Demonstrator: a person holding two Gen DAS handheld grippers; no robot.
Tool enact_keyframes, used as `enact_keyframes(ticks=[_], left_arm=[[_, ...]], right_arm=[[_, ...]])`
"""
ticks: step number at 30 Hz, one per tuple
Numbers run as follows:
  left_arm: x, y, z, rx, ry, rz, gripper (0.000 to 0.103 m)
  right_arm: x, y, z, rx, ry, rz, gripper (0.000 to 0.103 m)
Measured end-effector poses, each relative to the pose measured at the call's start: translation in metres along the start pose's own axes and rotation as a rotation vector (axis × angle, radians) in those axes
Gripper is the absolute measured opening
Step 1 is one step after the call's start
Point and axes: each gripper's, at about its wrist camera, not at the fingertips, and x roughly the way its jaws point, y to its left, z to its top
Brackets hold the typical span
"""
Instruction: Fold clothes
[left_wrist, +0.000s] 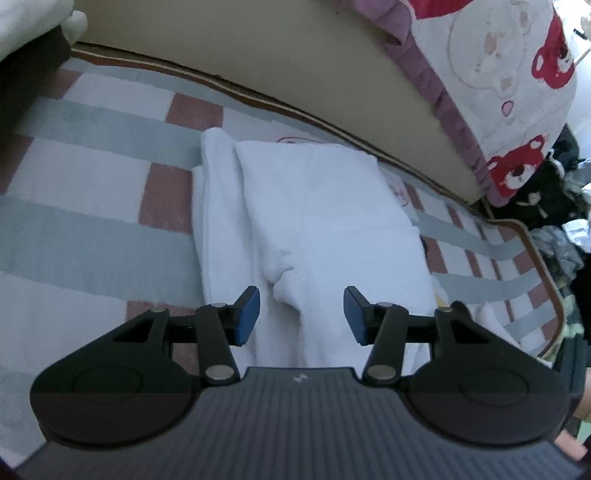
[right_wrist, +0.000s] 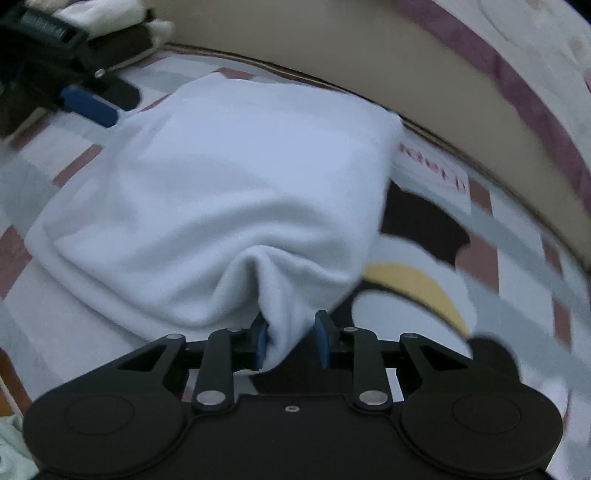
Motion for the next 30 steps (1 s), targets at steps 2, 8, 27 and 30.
enact_keyframes(ticks=[2, 8, 27, 30], left_arm=[[0.003, -0.004, 0.002, 0.018, 0.006, -0.040, 0.049], [0.042, -0.014, 0.004, 0.098, 0.058, 0.037, 0.064], [0.041, 0.000, 0.002, 0.052, 0.151, 0.144, 0.013], [0.027, -0.002, 0.009, 0.058, 0.098, 0.140, 0.014]], right_arm=[[0.001, -0.005, -0.006, 0.059, -0.023, -0.002, 0.037], [-0.002, -0.008, -0.019, 0.197, -0.124, -0.008, 0.052], [-0.044, -0.003, -0.024, 0.237, -0.073, -0.078, 0.003], [-0.040, 0.006, -0.025, 0.188, -0.019, -0.115, 0.003]])
